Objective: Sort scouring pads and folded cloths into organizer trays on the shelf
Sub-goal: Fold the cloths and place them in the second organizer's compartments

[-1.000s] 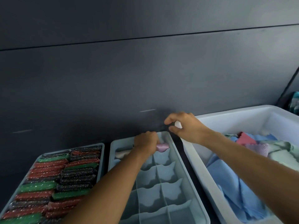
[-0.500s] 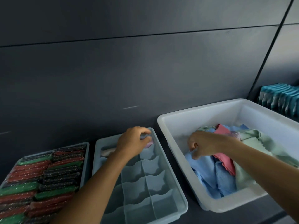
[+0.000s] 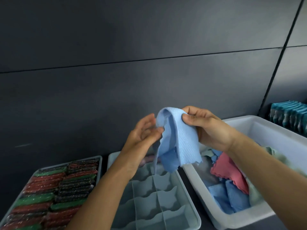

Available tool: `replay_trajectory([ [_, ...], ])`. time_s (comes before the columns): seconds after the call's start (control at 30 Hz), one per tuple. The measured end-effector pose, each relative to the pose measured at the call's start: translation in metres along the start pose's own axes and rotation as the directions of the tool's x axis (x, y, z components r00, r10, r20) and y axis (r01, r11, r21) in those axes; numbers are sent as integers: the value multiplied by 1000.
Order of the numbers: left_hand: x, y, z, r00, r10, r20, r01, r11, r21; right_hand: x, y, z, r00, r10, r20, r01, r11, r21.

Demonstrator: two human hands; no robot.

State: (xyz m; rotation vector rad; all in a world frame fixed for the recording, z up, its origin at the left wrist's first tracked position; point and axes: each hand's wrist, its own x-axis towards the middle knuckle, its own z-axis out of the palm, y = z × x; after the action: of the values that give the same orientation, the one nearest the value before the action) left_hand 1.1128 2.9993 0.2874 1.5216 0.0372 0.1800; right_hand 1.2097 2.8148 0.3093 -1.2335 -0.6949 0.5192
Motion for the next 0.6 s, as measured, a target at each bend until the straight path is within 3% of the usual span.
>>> replay_trajectory([
  [0.13, -7, 12, -14, 999, 30, -18, -28, 994, 108, 4, 6, 17, 998, 11, 57, -22, 982, 187],
  [0.2, -7, 16, -22, 994, 87, -65, -78, 988, 133, 8, 14, 19, 995, 72, 69, -84, 978, 191],
  [0.33, -2, 34, -37, 960, 269, -72, -219, 888, 404, 16, 26, 26, 984, 164, -76, -168, 984, -52],
  [0.47, 2, 53, -39, 976, 209, 61, -198, 732, 652, 19, 24, 52, 997, 21, 70, 4, 939, -345],
  [0.6, 1, 67, -51, 975, 199, 95, -207, 677, 706, 28, 31, 70, 996, -92, -4, 79, 872, -484],
])
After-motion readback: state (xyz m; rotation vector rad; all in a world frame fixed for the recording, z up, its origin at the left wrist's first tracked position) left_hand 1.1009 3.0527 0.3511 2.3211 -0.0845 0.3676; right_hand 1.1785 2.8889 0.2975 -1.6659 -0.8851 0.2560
